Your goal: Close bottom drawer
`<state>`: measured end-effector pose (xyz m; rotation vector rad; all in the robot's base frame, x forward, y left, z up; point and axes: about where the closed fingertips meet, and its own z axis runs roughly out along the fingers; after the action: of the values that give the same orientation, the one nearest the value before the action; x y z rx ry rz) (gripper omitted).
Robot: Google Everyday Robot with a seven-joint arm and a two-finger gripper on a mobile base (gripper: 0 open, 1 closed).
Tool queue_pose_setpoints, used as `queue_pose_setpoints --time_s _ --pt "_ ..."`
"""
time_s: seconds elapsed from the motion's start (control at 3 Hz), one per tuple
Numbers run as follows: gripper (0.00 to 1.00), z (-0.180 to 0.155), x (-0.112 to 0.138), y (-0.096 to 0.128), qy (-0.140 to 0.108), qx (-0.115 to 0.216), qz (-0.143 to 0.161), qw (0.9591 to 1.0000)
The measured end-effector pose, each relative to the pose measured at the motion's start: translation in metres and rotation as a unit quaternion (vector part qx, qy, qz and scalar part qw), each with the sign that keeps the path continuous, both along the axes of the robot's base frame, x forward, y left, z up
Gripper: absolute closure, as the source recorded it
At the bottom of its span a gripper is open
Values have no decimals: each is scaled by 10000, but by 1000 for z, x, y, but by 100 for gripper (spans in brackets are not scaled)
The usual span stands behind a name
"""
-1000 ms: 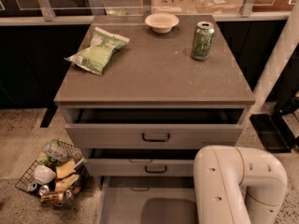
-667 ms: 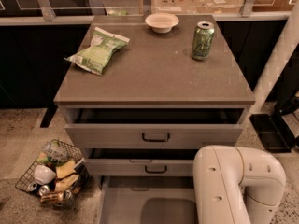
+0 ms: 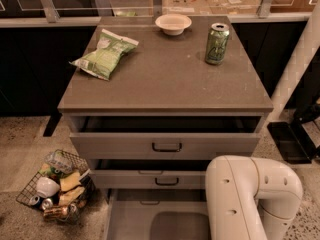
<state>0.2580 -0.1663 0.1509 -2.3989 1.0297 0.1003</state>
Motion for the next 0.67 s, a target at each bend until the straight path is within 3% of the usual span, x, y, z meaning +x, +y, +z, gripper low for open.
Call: queue_pose_setpoints --time_s 0.33,0.67 --pt "100 0 14 0 -244 61 -104 9996" --pt "100 0 13 0 -245 62 -113 9996"
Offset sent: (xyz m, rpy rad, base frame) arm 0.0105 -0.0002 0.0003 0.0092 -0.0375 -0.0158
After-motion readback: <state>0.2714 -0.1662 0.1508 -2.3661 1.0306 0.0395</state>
